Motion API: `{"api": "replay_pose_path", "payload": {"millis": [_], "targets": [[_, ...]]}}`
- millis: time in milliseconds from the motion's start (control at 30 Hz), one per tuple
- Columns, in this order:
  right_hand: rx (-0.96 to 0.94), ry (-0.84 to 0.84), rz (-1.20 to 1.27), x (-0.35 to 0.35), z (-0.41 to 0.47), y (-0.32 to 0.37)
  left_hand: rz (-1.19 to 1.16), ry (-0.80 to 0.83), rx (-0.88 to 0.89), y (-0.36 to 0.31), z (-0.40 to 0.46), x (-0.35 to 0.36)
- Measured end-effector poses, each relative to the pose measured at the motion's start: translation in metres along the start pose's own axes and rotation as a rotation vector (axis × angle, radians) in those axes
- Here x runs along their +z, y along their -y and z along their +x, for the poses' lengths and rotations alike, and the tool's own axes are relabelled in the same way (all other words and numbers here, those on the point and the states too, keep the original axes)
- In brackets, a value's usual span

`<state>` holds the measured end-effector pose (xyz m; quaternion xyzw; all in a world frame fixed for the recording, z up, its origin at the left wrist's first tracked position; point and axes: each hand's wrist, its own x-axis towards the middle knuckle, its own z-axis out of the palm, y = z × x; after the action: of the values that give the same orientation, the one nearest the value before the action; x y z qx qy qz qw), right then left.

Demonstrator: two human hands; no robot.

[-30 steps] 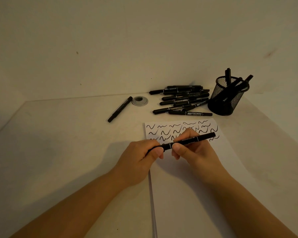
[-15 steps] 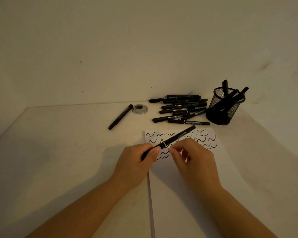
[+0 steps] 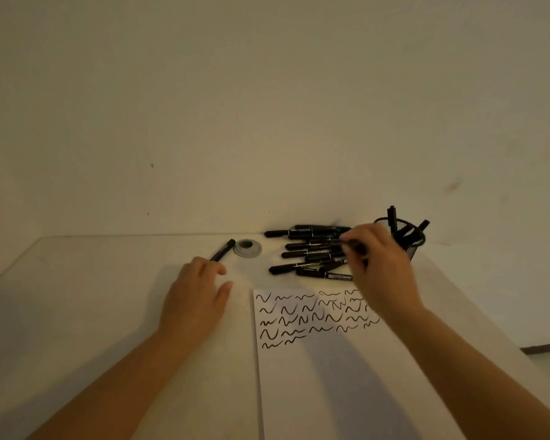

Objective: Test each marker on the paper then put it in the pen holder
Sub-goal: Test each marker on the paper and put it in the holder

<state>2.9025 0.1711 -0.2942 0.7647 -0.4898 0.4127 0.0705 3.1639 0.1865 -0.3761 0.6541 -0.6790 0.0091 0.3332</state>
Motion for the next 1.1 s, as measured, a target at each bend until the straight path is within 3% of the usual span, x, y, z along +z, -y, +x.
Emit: {"api": "replay_pose_path", "payload": {"millis": [100,200,433,633,1100], "targets": [[0.136,-0.171,0.066,-0.011,0.022,-0.024,0.138,0.021,-0.198,0.024,0.011,0.006],[0.269,-0.262,0.161,-0.019,0.038,-0.042,0.167,0.007,-0.267,0.032,0.02,0.011],[0.556,-0.212,0.166,-0.009,0.043,-0.07,0.3,-0.01,-0.314,0.04,0.041,0.021],[0.64,-0.057,0.01,0.002,0.039,-0.079,0.316,0.048,-0.392,0.05,0.059,0.025],[0.607,0.037,-0.217,0.018,0.039,-0.084,0.17,-0.004,-0.424,0.053,0.065,0.022]]}}
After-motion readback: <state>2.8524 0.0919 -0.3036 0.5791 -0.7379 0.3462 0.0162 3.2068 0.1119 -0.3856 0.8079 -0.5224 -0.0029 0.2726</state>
